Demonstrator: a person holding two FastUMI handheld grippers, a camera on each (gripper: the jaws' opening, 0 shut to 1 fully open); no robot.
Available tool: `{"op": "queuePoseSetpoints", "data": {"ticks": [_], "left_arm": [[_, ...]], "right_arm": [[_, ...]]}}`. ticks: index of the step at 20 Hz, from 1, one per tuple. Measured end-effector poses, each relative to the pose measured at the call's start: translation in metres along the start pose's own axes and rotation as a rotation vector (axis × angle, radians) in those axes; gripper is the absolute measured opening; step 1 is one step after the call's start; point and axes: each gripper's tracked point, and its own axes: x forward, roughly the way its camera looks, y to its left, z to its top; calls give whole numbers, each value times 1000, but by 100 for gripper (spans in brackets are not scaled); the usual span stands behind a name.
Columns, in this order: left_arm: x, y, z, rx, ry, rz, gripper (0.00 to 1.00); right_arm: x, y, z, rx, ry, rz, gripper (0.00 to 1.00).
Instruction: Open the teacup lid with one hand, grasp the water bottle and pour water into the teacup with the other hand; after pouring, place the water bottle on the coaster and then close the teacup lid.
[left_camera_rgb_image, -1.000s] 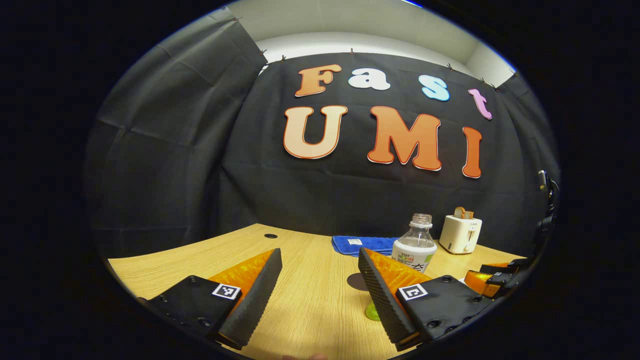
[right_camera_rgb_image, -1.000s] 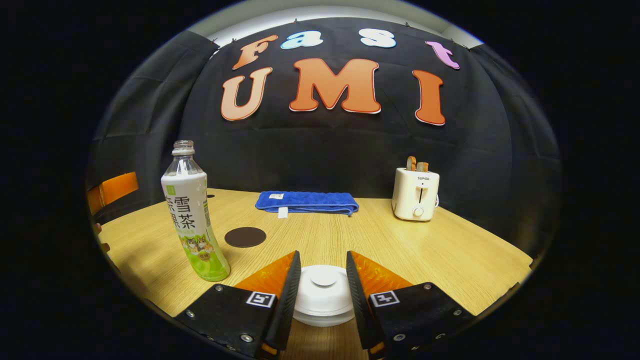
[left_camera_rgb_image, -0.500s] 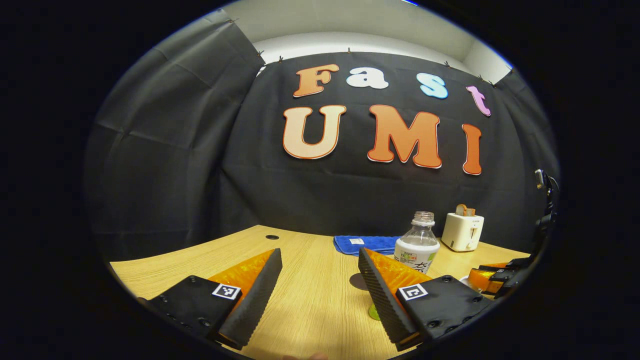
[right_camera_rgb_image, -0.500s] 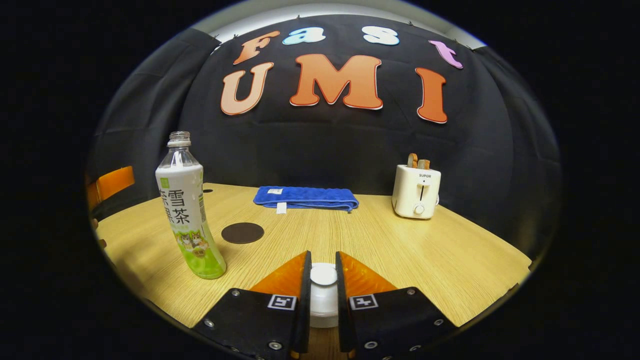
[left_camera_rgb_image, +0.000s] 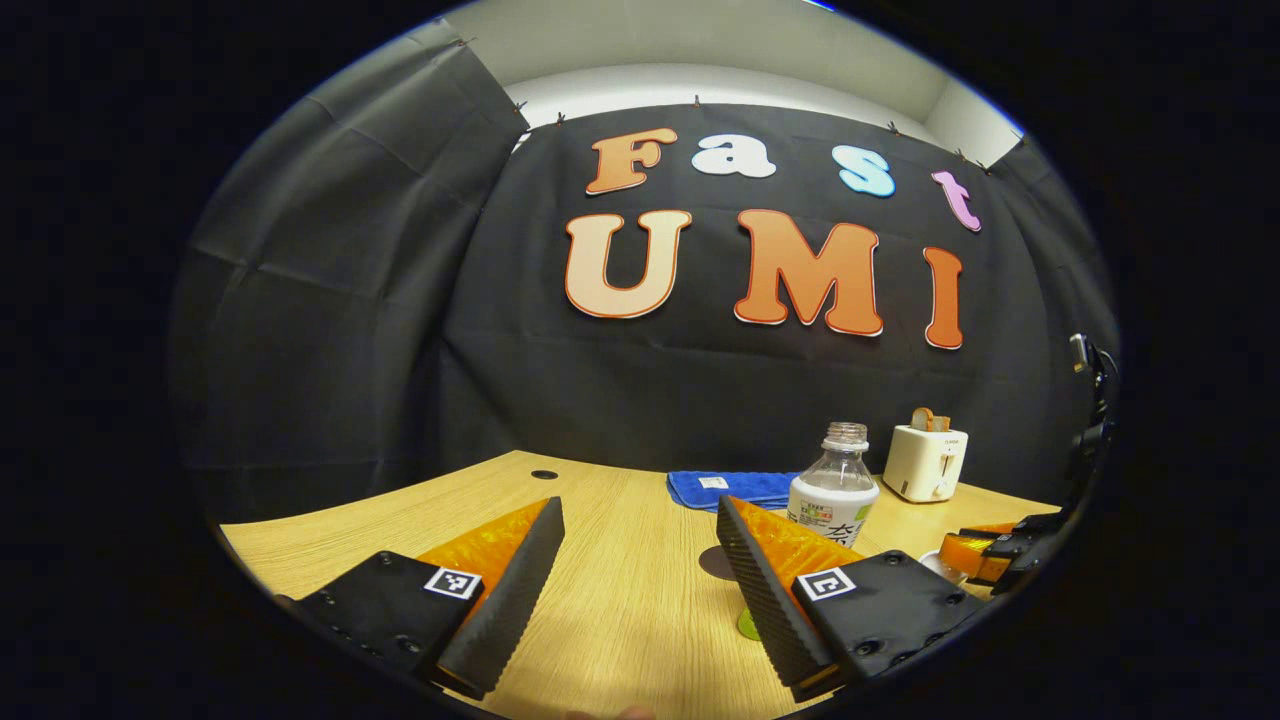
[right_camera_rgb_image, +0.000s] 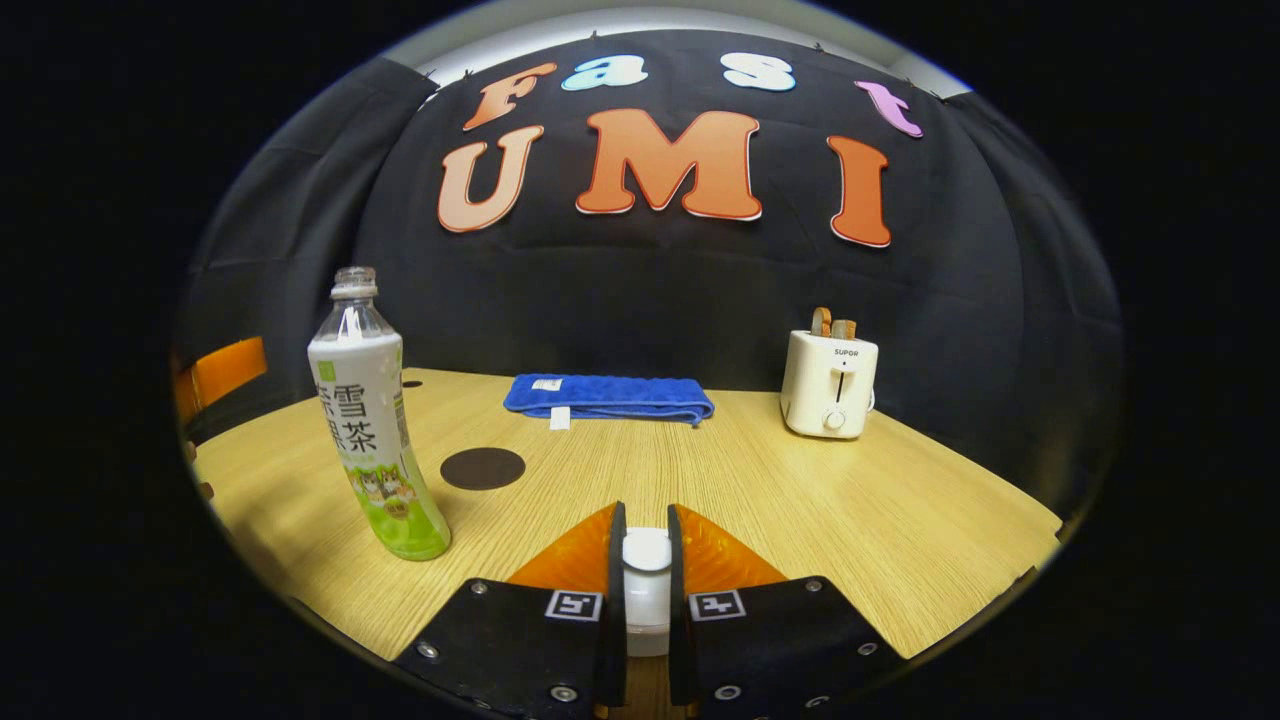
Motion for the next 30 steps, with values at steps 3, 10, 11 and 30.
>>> {"op": "queuePoseSetpoints", "data": {"ticks": [3, 10, 11, 30], "left_arm": [[-2, -2, -2, 42, -4, 8, 99], [-15, -39, -6, 62, 10, -86, 99], [-17, -48, -10, 58, 18, -110, 99], [26, -126, -78, 102, 173, -247, 99]], "right_arm": [[-7, -6, 12, 17, -25, 1, 17], [-24, -38, 25, 46, -57, -50, 17], [-27, -44, 24, 48, -54, -59, 17], [-39, -113, 1, 108, -10, -170, 17]]}}
